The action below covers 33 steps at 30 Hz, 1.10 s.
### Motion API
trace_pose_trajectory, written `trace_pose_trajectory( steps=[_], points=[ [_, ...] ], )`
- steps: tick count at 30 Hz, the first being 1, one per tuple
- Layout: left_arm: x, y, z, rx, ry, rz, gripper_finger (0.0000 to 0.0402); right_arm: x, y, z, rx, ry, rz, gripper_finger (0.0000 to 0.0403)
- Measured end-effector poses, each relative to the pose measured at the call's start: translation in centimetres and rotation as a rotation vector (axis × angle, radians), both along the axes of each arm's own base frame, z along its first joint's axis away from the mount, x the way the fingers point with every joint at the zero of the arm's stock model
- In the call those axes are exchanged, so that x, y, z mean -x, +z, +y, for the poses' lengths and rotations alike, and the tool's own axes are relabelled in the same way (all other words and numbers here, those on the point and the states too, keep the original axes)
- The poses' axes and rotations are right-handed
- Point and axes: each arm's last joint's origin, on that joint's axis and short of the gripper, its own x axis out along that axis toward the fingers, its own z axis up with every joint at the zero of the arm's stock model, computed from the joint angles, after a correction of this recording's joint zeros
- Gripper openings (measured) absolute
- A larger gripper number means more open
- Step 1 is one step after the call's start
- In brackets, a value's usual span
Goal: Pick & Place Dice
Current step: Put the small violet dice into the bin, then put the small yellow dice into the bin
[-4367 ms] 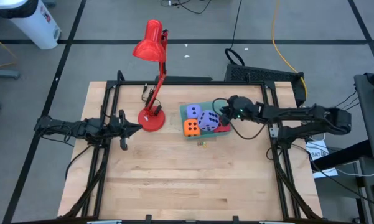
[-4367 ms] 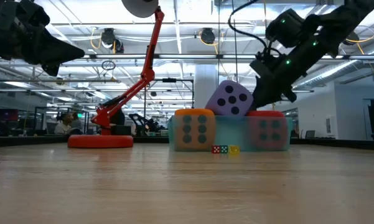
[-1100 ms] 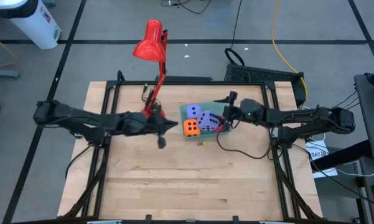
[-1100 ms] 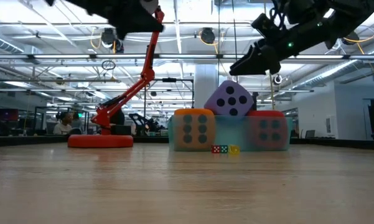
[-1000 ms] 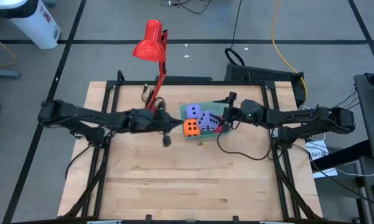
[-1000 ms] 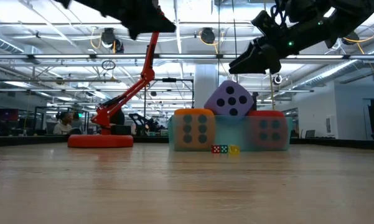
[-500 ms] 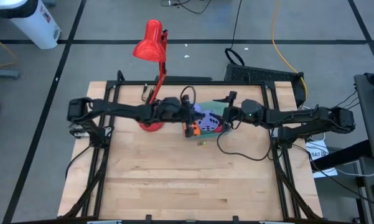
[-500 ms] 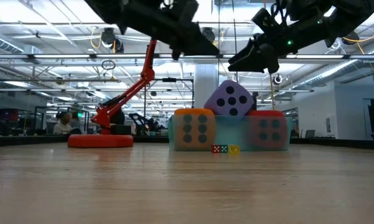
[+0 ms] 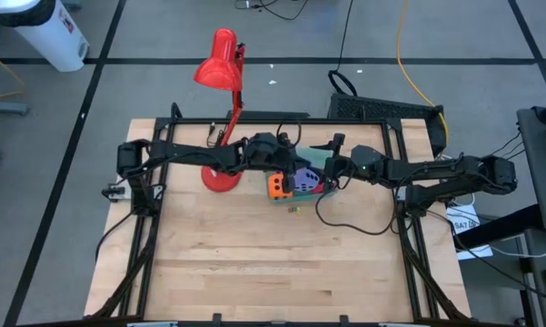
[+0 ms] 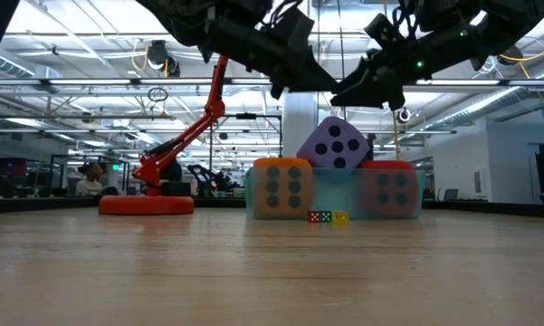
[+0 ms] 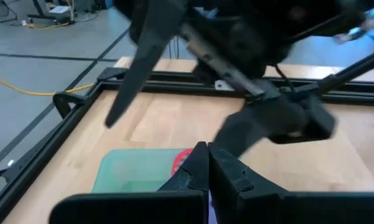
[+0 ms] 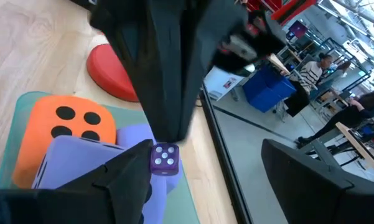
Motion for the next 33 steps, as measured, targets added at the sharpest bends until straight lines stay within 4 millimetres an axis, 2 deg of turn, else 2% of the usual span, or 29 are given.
trace_pose_trajectory(
  steps=[4, 13, 15, 17, 21, 26, 29, 33],
  points=[
    [-0.3, -0.6, 0.9, 0.010, 0.013, 0.019, 0.0001, 0.0, 0.0, 0.0, 0.000, 0.000, -0.001, 0.0291],
    [0.1, -0.7, 1.9, 0.015, 0.028, 0.042, 0.0002, -0.1, 0.3, 0.0, -0.012, -0.007, -0.037, 0.0291],
    [0.5, 0.0, 1.6, 0.011, 0.026, 0.050, 0.0001, 0.0, 0.3, 0.0, -0.038, -0.013, -0.046, 0.0291],
    [1.3, 1.6, 0.9, -0.006, 0.021, 0.047, 0.0002, 0.1, 0.4, 0.0, -0.072, -0.021, -0.062, 0.0291],
    [4.5, 5.8, -1.5, -0.077, 0.027, 0.074, 0.0001, 0.8, 1.1, 0.2, -0.187, -0.047, -0.128, 0.0290],
    [10.8, 10.4, -5.7, -0.154, 0.036, -0.003, 0.0001, 2.8, 2.8, 0.5, -0.321, -0.071, -0.226, 0.0284],
    [15.0, 11.0, -7.6, -0.190, 0.036, -0.055, 0.0001, 4.4, 3.9, 0.5, -0.498, -0.049, -0.318, 0.0260],
    [19.7, 8.8, -8.8, -0.199, 0.045, -0.088, 0.0001, 6.0, 4.5, 0.5, -0.688, 0.009, -0.348, 0.0195]
  ],
)
